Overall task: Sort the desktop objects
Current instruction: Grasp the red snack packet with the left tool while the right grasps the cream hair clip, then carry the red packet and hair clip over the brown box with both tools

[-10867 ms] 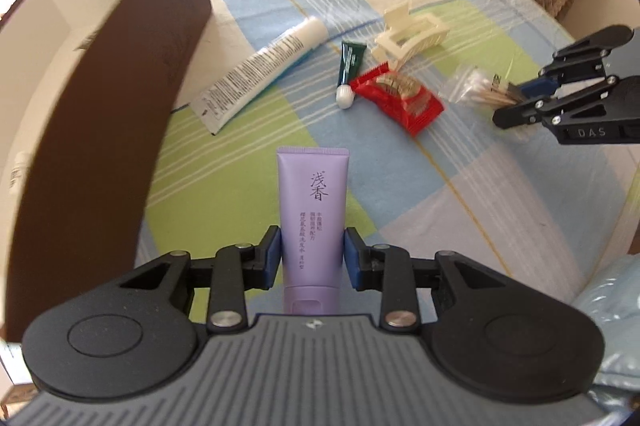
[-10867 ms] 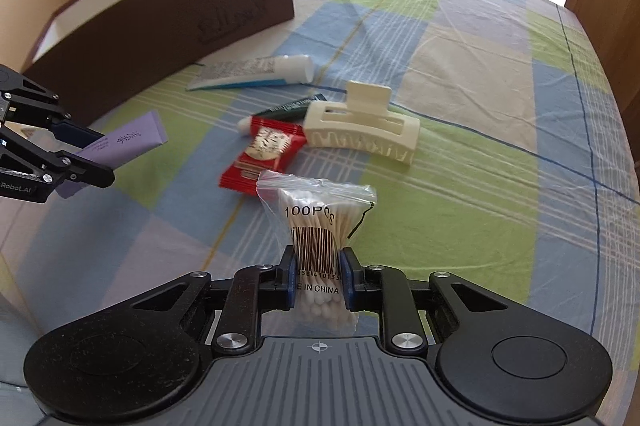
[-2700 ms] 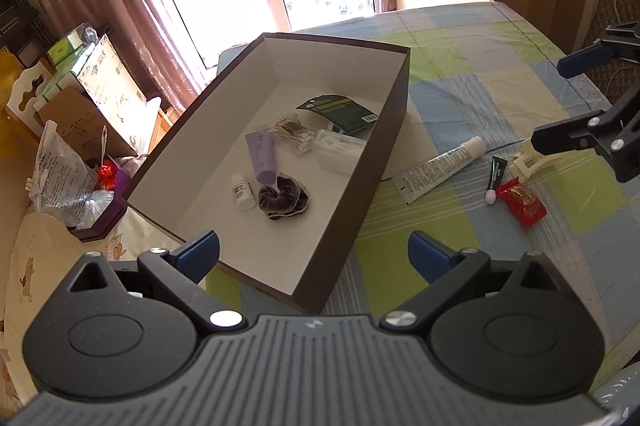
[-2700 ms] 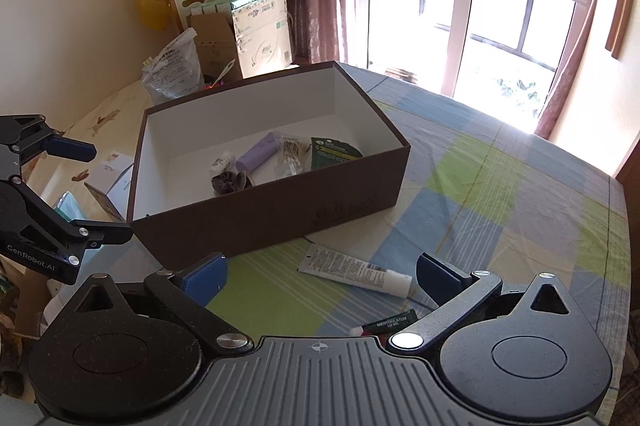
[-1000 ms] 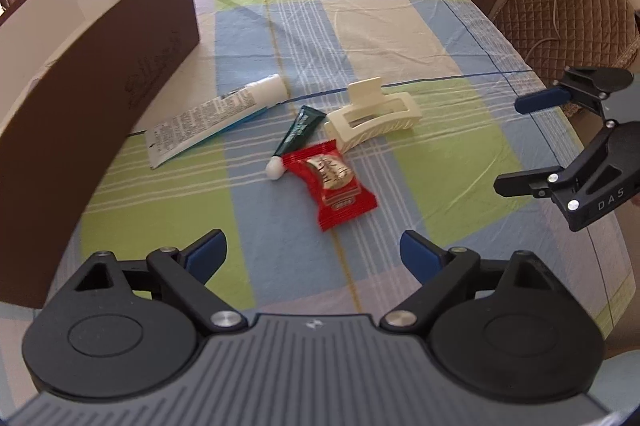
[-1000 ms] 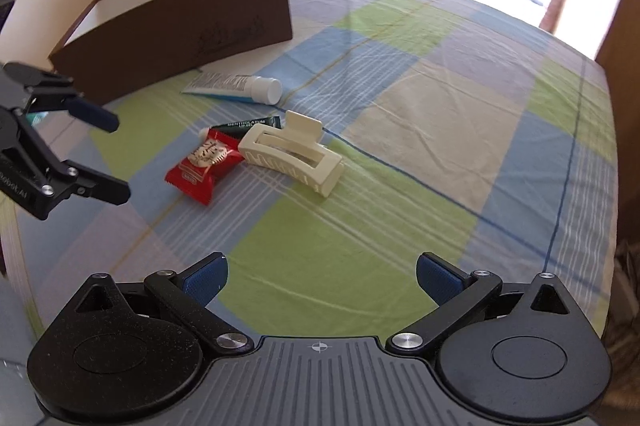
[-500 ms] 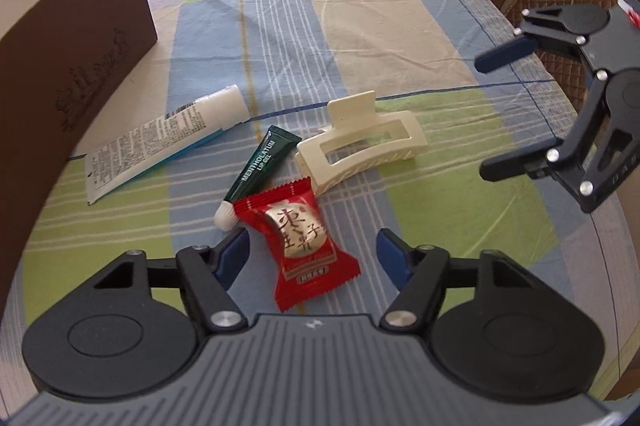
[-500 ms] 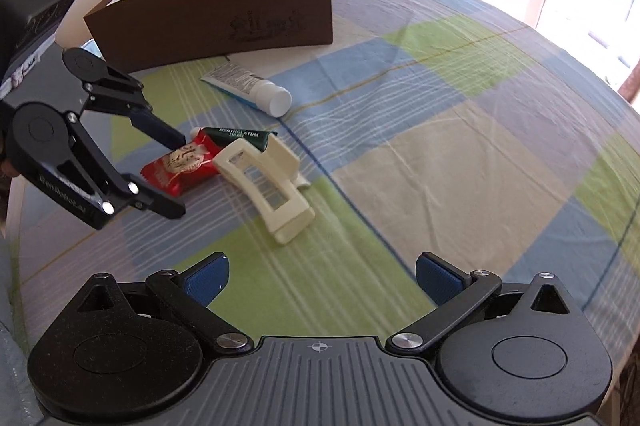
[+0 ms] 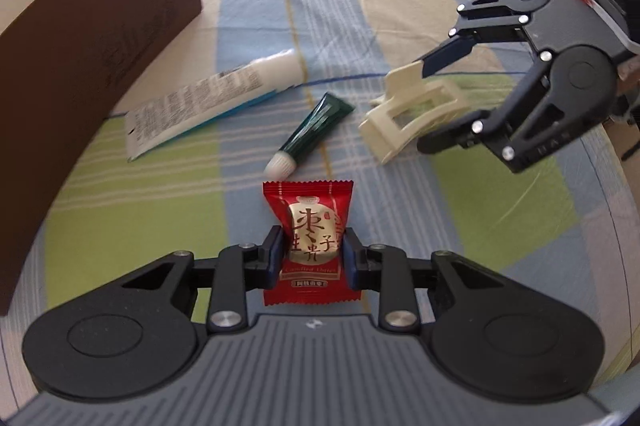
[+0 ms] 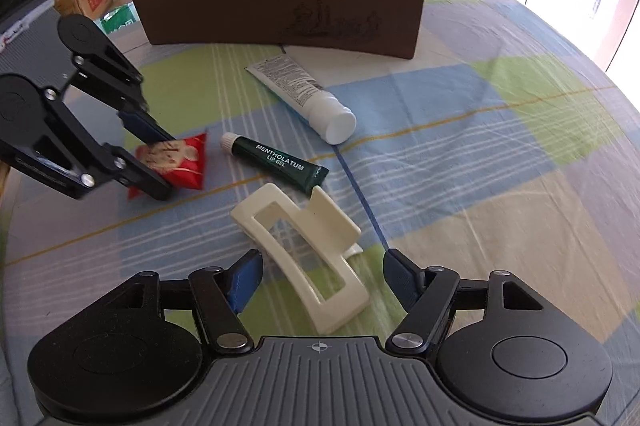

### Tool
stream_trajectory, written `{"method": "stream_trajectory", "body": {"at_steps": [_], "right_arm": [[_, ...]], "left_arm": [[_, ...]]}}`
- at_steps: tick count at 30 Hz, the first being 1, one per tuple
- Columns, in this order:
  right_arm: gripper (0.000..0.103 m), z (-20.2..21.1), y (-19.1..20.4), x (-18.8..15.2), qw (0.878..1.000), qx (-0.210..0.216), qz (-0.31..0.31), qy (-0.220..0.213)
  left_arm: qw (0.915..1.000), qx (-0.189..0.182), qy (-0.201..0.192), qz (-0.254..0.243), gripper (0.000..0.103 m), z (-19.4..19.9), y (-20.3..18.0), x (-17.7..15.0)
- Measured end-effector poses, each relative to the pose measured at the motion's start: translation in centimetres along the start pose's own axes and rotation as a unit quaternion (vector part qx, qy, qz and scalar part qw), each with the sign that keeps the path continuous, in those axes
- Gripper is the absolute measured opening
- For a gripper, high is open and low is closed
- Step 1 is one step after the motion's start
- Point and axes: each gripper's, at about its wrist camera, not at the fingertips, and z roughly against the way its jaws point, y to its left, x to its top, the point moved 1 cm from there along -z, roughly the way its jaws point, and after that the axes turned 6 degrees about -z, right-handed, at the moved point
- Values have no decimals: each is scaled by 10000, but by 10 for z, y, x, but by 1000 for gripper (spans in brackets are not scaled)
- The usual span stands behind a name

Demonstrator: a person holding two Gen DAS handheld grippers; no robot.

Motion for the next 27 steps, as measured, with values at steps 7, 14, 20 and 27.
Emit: {"method": "stream_trajectory", "body": {"at_steps": [7, 14, 20, 27], "right_arm": [[50, -3, 12, 2, 9993, -191, -317, -32], [38, 17, 39, -7, 9919, -553, -1140, -118], [38, 44, 58, -5, 9822, -472, -1760, -450], [38, 64, 86, 16, 9720, -393, -2223, -649]], "left_arm": [[9997, 83, 21, 217, 25, 18, 19, -18], [9998, 30, -105, 149, 25, 32, 23, -21], [9997, -18, -221, 60, 25, 51, 28, -24], [9992, 2, -392, -60, 25, 88, 43, -28]]}}
